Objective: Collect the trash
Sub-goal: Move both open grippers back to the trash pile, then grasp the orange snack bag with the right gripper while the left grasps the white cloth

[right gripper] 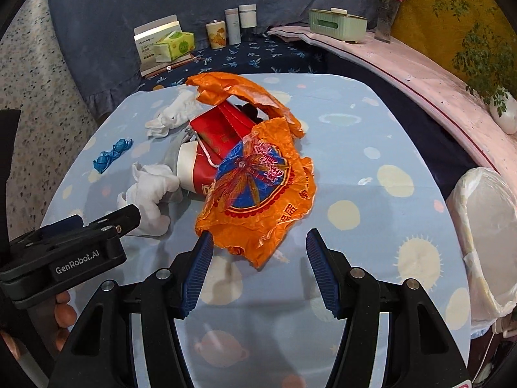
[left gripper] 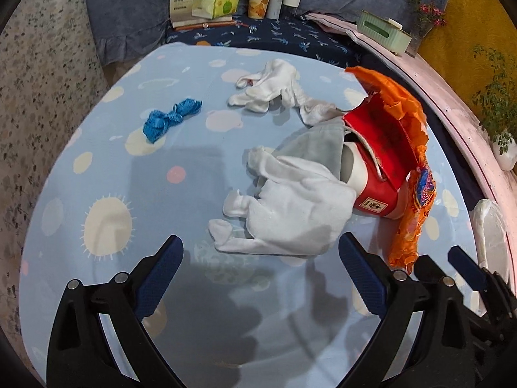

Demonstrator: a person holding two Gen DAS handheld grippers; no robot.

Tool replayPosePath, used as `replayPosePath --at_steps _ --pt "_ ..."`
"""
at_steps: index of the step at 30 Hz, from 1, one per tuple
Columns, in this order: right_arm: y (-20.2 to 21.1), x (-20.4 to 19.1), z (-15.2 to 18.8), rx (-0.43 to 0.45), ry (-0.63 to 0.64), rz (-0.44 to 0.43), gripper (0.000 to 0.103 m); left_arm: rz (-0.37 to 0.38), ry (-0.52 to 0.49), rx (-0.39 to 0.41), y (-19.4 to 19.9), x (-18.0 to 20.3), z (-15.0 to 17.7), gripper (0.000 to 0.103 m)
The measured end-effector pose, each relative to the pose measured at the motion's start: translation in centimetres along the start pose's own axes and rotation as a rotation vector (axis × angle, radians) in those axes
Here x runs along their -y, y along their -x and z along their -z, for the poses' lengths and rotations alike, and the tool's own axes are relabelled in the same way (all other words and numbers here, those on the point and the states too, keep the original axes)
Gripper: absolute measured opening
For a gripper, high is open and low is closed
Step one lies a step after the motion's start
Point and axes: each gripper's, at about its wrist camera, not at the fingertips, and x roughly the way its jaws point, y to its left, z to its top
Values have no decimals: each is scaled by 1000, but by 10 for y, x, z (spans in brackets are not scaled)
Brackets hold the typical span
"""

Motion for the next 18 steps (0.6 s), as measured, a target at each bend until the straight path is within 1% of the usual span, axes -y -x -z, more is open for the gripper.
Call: replayPosePath --at_steps 9,11,14,15,16,18 --pt "-27 -6 4 -51 16 1 58 62 6 -56 -25 3 -4 92" --pt "-31 -7 5 -56 19 -1 61 66 6 -54 -27 4 -6 91" --pt "-34 -7 6 -59 26 6 62 75 -8 -47 -27 8 -7 82" --pt "-36 -7 6 -62 27 10 62 79 -15 -42 -26 8 -7 73" --pt "-37 -7 6 -64 26 10 62 80 -28 -39 -26 10 -7 69" --pt "-39 -7 6 -67 27 12 62 88 -47 -43 -25 12 -7 55"
